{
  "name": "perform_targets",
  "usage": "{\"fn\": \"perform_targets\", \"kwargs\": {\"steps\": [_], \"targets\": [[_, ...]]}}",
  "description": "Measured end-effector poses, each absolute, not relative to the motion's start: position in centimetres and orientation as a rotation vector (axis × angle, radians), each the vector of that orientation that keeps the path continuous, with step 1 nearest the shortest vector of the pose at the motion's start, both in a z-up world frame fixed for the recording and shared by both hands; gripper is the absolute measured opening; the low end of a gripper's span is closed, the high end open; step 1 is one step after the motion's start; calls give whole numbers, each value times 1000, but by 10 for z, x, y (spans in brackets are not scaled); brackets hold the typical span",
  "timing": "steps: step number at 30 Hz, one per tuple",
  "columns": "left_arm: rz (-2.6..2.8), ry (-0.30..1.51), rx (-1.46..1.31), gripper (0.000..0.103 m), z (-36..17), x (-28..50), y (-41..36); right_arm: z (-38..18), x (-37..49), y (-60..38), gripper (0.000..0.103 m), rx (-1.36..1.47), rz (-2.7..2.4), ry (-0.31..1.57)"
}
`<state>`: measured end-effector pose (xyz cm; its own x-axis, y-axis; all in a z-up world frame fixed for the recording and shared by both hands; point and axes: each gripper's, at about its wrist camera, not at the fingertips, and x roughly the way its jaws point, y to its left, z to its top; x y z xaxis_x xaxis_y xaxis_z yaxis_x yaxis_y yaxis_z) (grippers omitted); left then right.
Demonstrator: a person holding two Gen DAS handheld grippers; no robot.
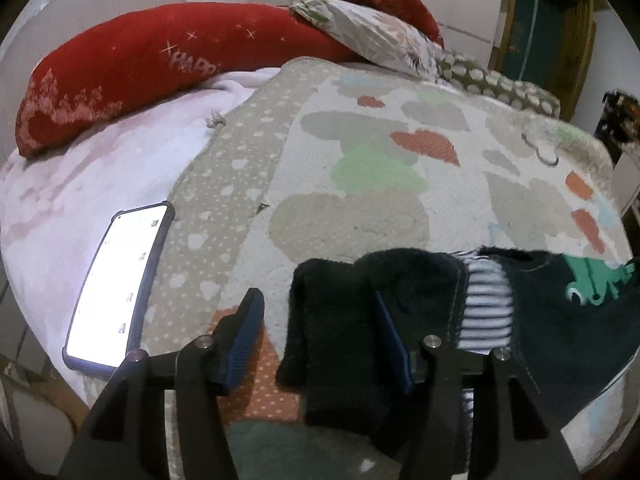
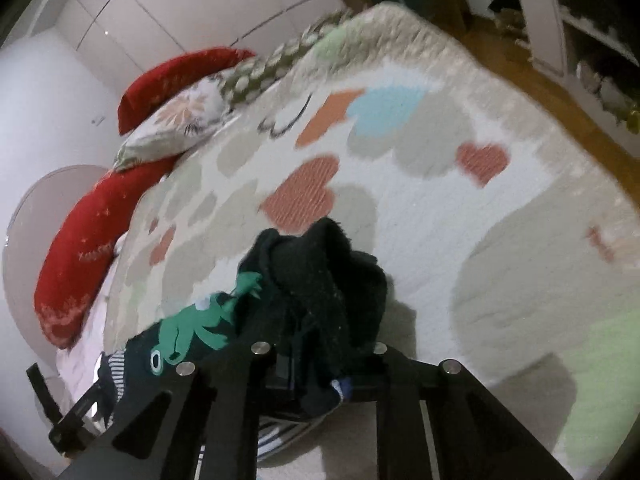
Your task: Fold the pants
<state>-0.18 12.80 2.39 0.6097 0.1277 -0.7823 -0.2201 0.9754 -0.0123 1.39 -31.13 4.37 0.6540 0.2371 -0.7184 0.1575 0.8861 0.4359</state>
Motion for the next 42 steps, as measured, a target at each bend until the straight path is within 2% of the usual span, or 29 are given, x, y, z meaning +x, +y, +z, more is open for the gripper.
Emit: {"fn": "perform_targets", "kwargs": {"steps": [3,6,7,12,21,31,42], "targets": [[226,903,-88,61,15,0,122,37,14,-314,14,450,-10,896],[215,912,-93,62,20,-1,126,23,16,-326,24,470,-34,935],[203,913,-108,62,23,-2,130,23,13,-331,30,491,-39,930],[183,870,-206,62,45,-21,155,40,-4,-350,38,486,-68,880],[191,866,-242,62,57,-33,160,47,-28,-368,38,512,-122,846],[64,788,25,62,84,-44,68,43,-45,-347,38,477,-92,839],[-57,840,130,62,74,-50,11,40,-47,-312,42,330,-60,852]]}}
